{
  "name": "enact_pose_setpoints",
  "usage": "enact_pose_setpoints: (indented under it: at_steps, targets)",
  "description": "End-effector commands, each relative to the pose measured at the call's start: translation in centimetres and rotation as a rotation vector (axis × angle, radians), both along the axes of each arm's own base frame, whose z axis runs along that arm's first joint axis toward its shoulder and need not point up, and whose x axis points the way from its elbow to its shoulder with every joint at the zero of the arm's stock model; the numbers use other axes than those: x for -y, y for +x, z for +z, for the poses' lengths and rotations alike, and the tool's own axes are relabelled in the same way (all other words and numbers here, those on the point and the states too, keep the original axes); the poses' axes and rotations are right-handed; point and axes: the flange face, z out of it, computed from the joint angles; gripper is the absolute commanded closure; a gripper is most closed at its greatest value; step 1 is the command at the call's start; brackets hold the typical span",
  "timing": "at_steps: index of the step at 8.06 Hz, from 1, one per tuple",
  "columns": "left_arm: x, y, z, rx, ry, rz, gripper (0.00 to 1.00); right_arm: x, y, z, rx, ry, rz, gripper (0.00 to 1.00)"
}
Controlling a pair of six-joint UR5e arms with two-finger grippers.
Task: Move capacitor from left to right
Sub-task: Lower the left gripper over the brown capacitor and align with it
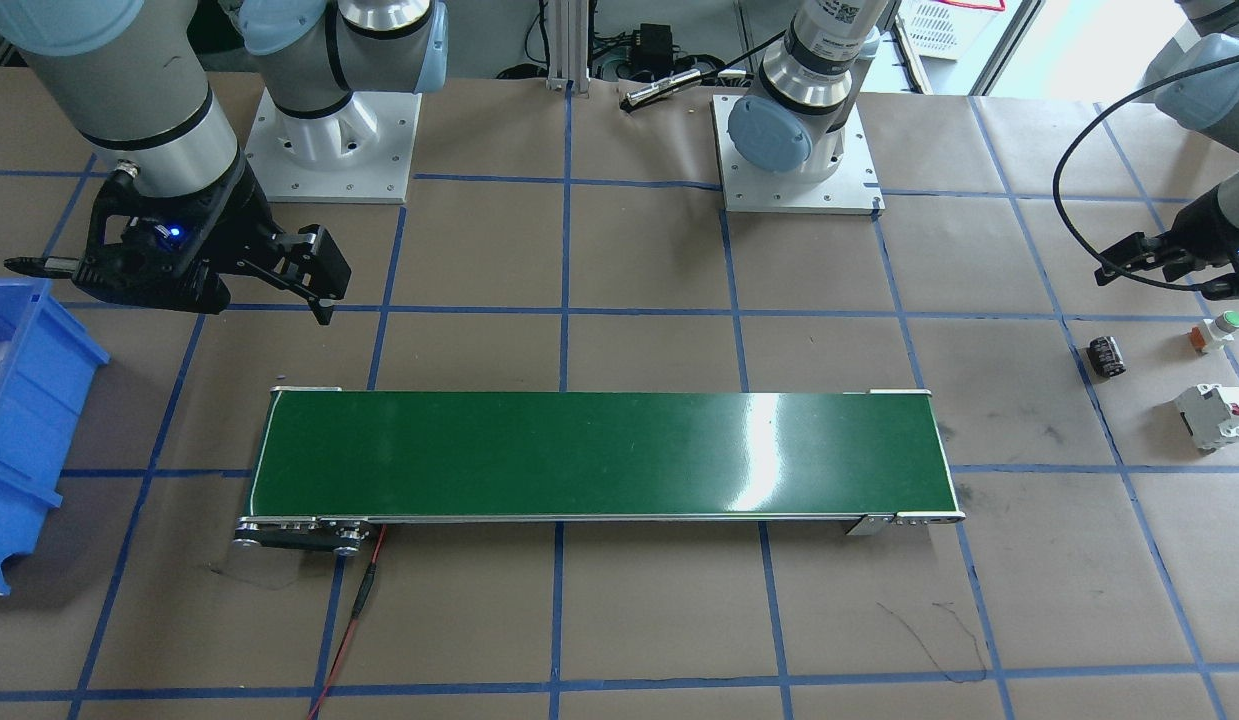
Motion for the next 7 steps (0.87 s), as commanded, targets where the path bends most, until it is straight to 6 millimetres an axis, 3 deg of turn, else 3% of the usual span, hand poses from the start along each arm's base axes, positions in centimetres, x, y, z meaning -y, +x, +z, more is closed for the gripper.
enact_pose_setpoints:
  at_steps: [1, 2, 4, 7]
  targets:
    - [1.7, 0.0, -4.6, -0.158, -0.056, -0.158, 0.0, 0.0, -0.1, 0.0, -0.004, 0.002, 0.004, 0.0]
    - [2.4, -0.2, -4.7, -0.198, -0.13, -0.178, 0.0, 0.0, 0.0, 0.0, 0.002, 0.004, 0.0, 0.0]
    - [3.8, 1.3, -5.4, -0.111, -0.215, -0.213, 0.0, 0.0, 0.0, 0.0, -0.001, 0.002, 0.003, 0.0]
    - [3.3, 2.3, -5.3, -0.076, -0.177, -0.226, 0.0, 0.0, -0.1, 0.0, -0.004, 0.002, 0.002, 0.0]
